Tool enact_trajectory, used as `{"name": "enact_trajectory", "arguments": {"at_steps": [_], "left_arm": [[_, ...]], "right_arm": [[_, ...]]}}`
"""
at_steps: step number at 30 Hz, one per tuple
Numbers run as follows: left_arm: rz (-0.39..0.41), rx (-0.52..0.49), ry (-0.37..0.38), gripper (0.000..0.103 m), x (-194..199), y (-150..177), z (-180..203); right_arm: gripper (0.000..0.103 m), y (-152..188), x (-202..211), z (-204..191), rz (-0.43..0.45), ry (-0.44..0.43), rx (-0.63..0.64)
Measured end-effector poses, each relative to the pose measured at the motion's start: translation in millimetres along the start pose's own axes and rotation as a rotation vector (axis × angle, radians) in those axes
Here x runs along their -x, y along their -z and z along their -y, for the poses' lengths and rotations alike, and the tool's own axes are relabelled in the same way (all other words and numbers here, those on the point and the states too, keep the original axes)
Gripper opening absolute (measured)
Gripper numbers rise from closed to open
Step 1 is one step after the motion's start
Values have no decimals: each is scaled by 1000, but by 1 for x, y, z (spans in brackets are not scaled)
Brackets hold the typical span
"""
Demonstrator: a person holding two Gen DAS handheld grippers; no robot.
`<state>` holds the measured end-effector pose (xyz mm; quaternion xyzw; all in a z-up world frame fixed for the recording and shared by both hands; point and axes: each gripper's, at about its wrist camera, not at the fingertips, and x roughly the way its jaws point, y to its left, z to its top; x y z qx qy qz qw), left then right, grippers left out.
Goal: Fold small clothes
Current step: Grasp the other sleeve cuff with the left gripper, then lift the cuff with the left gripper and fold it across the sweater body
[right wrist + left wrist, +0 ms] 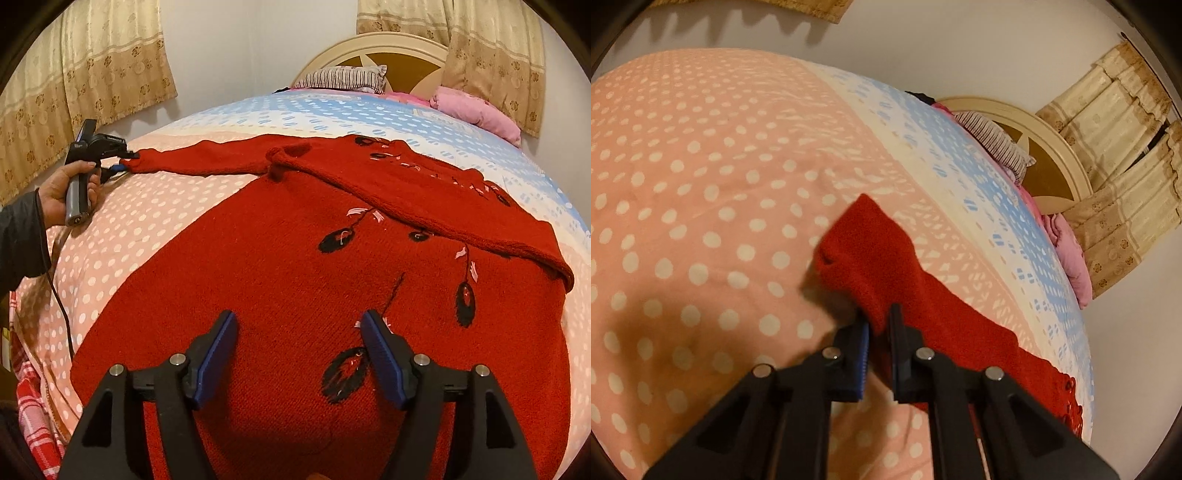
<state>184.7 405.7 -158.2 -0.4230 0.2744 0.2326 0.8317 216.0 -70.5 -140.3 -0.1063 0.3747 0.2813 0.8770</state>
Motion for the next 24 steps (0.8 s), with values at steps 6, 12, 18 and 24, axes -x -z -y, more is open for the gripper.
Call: {"name": "enact_trajectory", "arguments": {"at_steps": [6,12,18,24], "left_arm": [[-15,1,45,8,10,-2,4],[-5,-36,88,7,30,-7,32],[1,-100,156,7,44,-7,76],[-17,-175,217,7,49,4,123]], "right_arm": [[78,0,-3,-3,-4,6,13],[81,0,-5,-3,-2,-1,8],[82,1,-4,-1,6,-21,-9],[82,3,-3,2,18,-42,-29]]}}
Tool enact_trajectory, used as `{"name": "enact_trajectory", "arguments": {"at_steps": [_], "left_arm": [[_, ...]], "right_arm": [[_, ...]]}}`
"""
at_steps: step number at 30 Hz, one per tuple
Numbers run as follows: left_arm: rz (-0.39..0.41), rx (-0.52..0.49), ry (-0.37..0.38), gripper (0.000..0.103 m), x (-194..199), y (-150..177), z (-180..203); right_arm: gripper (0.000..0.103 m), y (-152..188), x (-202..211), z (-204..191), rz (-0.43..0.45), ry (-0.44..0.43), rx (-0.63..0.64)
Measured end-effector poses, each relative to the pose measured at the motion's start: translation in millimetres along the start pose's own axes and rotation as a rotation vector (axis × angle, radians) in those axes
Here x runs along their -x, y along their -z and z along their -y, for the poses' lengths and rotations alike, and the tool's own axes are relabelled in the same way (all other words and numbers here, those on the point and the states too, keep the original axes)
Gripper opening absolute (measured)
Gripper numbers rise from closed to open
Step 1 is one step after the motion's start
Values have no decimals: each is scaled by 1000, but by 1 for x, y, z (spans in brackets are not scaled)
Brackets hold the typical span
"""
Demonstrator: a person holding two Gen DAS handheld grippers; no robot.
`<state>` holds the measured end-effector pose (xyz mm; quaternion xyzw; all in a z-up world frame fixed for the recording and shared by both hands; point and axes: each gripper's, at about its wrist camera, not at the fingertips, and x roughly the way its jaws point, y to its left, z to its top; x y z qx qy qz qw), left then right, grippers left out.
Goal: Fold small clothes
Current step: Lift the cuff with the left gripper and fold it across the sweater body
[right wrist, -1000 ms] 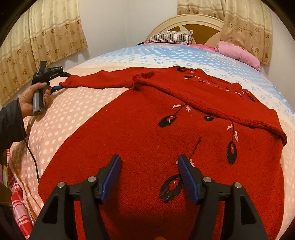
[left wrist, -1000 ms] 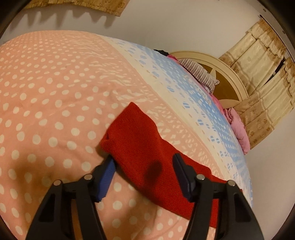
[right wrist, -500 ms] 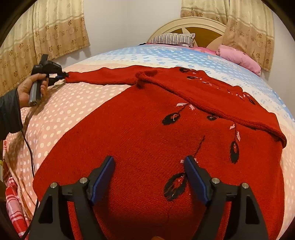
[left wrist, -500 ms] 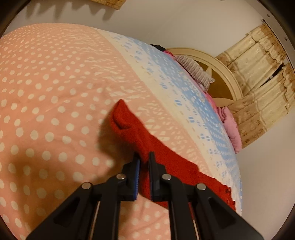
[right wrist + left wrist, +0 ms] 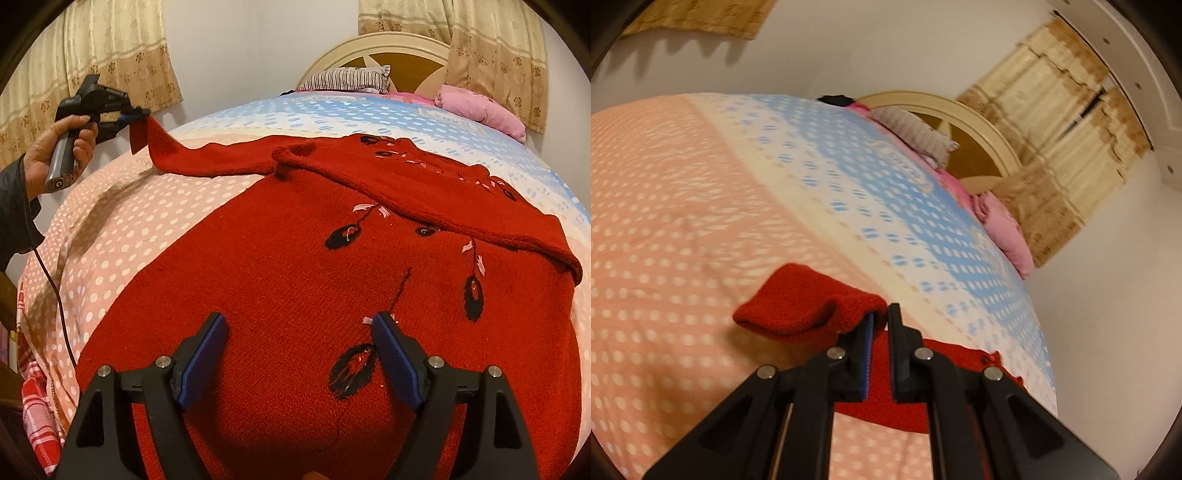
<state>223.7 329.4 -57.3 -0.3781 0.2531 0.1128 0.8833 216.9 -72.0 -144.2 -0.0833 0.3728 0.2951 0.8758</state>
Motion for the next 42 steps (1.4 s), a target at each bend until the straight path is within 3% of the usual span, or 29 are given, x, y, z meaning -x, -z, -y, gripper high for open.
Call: {"name": "enact_trajectory", "arguments": {"at_steps": [21,35,42], "left_arm": [[-48,-122,168,6,-19,22,137],[-122,-224,251,6,-42,62,232],[-188,-282,289,6,-59,103,272]], "right_arm": [[82,3,7,11,42,-69,-72],[82,8,13,19,71,-92,-116],[82,10,15,21,82,-88,-124]]}}
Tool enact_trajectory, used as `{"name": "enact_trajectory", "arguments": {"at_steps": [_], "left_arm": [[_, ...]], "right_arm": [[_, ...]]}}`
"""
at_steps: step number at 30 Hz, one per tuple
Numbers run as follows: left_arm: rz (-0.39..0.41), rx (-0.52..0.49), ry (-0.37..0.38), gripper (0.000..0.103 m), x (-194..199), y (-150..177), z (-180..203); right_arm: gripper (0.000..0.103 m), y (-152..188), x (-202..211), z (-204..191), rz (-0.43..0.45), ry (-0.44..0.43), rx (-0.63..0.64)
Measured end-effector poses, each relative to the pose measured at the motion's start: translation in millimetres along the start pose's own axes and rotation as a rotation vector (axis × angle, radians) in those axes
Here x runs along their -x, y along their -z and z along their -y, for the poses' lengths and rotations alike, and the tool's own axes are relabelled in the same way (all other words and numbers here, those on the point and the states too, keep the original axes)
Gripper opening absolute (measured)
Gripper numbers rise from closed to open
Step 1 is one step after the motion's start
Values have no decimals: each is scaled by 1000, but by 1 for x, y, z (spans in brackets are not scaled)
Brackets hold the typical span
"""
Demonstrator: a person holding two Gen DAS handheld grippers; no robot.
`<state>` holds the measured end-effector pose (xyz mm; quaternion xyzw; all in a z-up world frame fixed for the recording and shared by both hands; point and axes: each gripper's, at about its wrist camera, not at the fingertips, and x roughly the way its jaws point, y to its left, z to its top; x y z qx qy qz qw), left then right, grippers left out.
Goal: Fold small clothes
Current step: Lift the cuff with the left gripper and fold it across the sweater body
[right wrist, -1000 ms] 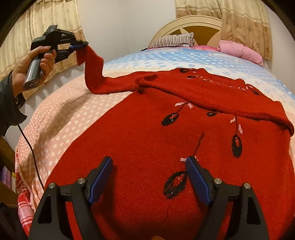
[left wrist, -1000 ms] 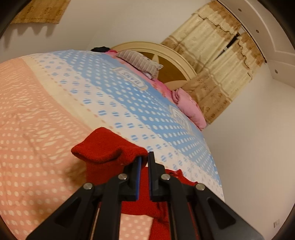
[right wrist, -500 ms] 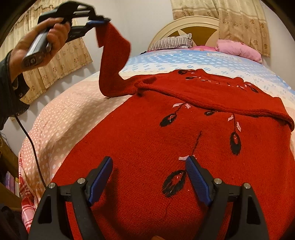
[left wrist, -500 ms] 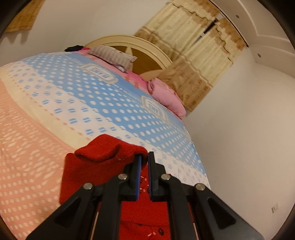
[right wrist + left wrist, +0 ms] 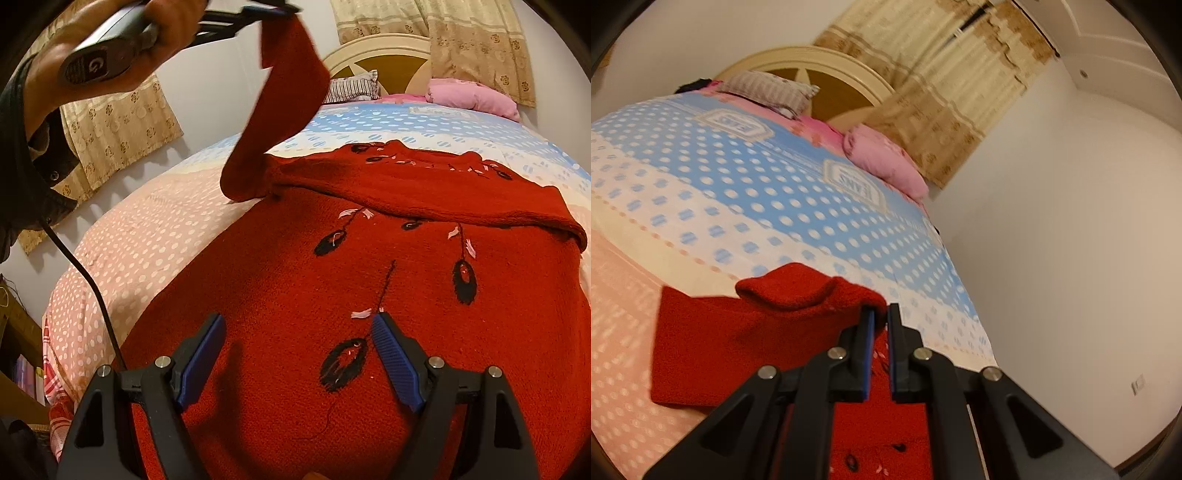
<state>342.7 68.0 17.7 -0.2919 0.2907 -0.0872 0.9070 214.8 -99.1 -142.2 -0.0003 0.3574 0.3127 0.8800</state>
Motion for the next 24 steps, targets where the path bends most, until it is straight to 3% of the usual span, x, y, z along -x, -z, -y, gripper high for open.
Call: {"name": "enact_trajectory", "arguments": {"at_steps": [4,8,9,12,15,19,22,24], "left_arm": [[-63,-87,6,6,-27,22,25],[-209,-265,-25,35,-54,59,53],[-210,-303,-34,47,-52,66,55],[-182,-406,-66,67,-36,81,53],[-163,-442,-115,73,-14,87,28],[-151,-466,-274,76,6,96,-23],[-184,-471,-375,76,12,112,-61],[-200,-445,-387,76,11,119,-78]], "right_arm": [[82,2,1,0,4,5,1],[82,2,3,0,9,4,-2],[82,3,4,0,12,3,-3],[82,3,5,1,18,2,-8],[82,3,6,2,19,3,-10],[82,4,6,0,18,8,-7],[82,5,13,2,48,35,-21],[82,1,20,9,53,43,-64]]}}
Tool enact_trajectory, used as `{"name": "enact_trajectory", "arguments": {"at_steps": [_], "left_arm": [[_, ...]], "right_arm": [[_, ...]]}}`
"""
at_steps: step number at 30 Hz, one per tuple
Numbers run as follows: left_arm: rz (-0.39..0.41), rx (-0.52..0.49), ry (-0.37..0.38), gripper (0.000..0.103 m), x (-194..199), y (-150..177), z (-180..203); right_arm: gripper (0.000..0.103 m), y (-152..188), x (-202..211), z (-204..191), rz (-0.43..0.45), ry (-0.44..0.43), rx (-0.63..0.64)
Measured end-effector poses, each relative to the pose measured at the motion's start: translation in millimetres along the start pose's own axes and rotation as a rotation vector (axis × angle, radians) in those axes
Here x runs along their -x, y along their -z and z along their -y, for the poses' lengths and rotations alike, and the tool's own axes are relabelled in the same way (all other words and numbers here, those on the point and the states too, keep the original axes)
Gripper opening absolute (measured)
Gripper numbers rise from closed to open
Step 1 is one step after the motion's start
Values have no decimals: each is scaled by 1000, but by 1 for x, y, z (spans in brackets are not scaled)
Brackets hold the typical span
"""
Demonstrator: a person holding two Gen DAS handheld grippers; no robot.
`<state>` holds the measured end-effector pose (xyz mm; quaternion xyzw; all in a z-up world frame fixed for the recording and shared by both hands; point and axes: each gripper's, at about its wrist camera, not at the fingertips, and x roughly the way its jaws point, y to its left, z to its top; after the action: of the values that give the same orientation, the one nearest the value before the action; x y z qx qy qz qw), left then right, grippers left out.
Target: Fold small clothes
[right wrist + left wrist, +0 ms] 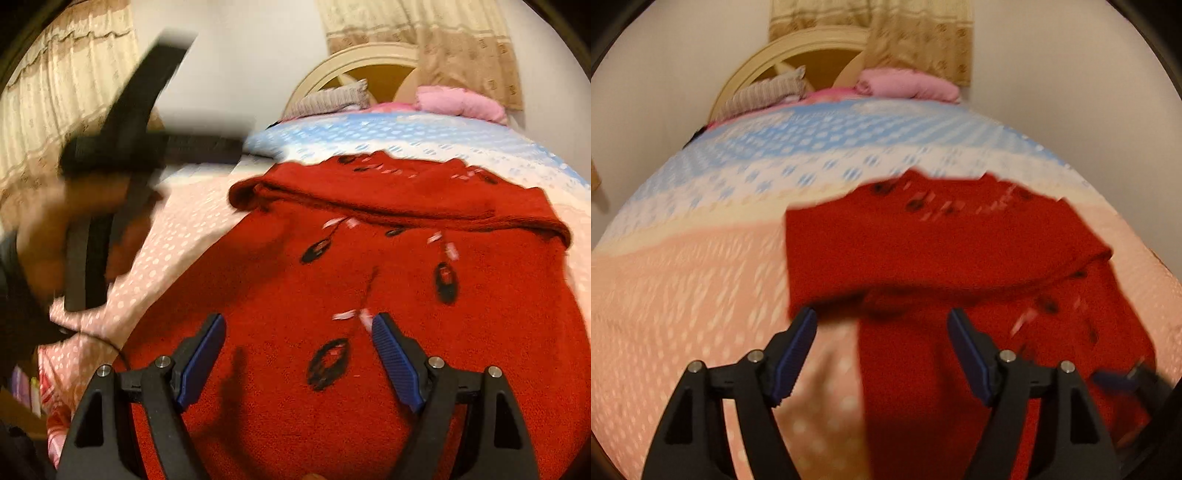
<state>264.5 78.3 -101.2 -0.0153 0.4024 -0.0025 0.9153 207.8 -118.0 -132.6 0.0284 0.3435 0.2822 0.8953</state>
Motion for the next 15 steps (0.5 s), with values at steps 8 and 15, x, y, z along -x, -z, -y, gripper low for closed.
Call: {"name": "enact_trajectory", "arguments": {"at_steps": [8,15], "left_arm": [[40,93,12,79,-17,-3,-21],[-2,182,-31,93,-49,1,-45]], "right_arm": [[82,-41,40,78,49,68,-252],[66,-90,18,159,-21,119,-431]]}}
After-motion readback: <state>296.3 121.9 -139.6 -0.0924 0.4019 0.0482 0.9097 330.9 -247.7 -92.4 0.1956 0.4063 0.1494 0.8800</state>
